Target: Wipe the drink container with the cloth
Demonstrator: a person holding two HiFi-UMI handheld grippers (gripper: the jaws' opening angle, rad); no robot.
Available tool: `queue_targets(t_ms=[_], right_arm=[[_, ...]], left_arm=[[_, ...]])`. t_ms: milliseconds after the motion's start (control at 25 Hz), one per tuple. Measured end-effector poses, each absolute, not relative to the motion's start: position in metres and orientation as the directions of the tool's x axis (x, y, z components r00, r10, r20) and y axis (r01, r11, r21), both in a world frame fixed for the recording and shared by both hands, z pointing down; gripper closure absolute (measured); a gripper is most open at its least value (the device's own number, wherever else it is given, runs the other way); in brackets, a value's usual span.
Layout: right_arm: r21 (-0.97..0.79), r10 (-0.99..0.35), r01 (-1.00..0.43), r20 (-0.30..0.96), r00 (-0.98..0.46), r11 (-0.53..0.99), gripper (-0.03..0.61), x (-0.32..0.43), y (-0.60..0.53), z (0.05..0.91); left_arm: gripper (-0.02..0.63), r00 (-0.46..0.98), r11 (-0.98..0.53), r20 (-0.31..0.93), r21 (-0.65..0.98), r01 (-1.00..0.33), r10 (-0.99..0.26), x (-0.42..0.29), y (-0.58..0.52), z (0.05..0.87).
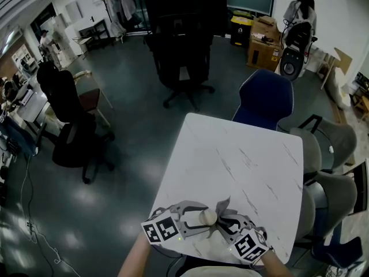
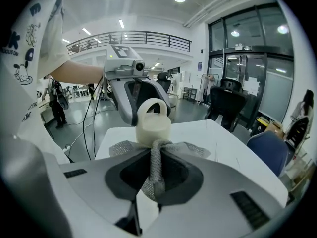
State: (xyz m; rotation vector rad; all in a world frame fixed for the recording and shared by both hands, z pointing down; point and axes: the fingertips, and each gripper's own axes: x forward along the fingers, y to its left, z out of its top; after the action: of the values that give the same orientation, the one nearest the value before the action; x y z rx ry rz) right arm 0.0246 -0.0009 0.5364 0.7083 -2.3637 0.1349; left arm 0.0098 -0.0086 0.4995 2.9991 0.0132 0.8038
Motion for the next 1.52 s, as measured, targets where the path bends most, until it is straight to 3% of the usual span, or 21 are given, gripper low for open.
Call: queue_targets(t_ms=[400,680,1000,1280,1520], right_arm=[[0.137,-0.415,-0.437,0.645,-0.642,0.889,0.522,0.024,-0.005,0.528],[0.128,-0.413,-0.443,0.649,-0.639,0.887,0.522,0.026,-0.006,0.532],[0.137,-0.403,-0.429,0.669,-0.624,0.893,0.522,0.023,-0.005,0.543],[0.139,-0.388,-0.411,0.683,-0.619,0.901,0.522,0.022,-0.004,0.549],[0.137,-0.377,-0.403,0.696,-0.61,0.905,0.522,0.023,-0.002,0.556]], left_arm=[[0.359,0.869,-0.999,0.494,0.032,0.003,0.019,0.009,-0.01,0.5],[0.357,0.876,-0.983,0.463,0.052,-0.177,-0.134,0.01,-0.011,0.504],[0.357,0.828,-0.889,0.395,0.058,-0.455,-0.398,0.002,-0.015,0.502],[0.357,0.792,-0.842,0.377,0.059,-0.537,-0.479,0.007,-0.017,0.502],[0.357,0.795,-0.847,0.37,0.042,-0.531,-0.48,0.009,-0.014,0.501]])
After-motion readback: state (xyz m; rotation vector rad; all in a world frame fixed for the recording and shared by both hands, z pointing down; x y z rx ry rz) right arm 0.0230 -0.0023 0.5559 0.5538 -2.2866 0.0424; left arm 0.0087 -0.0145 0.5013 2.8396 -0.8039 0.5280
